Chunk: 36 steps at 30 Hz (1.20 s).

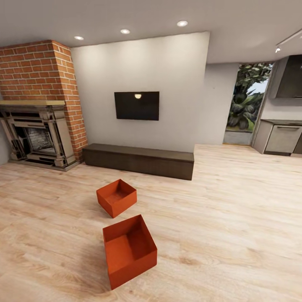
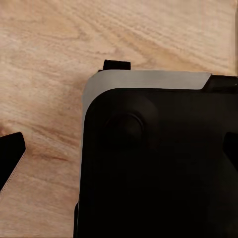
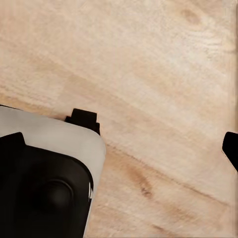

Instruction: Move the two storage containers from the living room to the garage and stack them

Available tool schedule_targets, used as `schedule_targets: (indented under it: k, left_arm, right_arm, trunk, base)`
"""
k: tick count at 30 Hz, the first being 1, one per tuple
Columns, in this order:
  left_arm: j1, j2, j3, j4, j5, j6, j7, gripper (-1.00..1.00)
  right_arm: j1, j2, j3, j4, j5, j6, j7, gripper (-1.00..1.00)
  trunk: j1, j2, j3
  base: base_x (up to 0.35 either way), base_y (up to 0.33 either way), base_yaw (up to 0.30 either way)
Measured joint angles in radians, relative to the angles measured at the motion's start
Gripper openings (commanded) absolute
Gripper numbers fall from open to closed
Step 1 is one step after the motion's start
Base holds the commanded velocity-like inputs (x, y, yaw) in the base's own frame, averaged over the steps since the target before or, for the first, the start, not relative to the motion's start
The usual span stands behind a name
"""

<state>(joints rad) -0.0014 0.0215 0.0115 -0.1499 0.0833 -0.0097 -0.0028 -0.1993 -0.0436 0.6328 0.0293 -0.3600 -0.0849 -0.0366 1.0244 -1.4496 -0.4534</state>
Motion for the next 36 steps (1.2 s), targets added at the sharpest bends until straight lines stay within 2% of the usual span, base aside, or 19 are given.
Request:
schedule_targets:
  k: [11, 36]
  left_arm:
    - [0.000, 0.000, 0.000, 0.000, -0.001, -0.001, 0.000, 1.00]
    - [0.000, 0.000, 0.000, -0.005, -0.001, -0.001, 0.000, 1.00]
  right_arm:
    - [0.000, -0.001, 0.000, 0.000, 0.003, -0.001, 0.000, 1.00]
    - [0.000, -0.001, 0.000, -0.001, 0.006, 0.000, -0.001, 1.00]
  trunk:
    - [0.000, 0.000, 0.000]
    - [0.000, 0.000, 0.000]
  base:
    - [0.323, 0.000, 0.033]
    - [0.323, 0.000, 0.260]
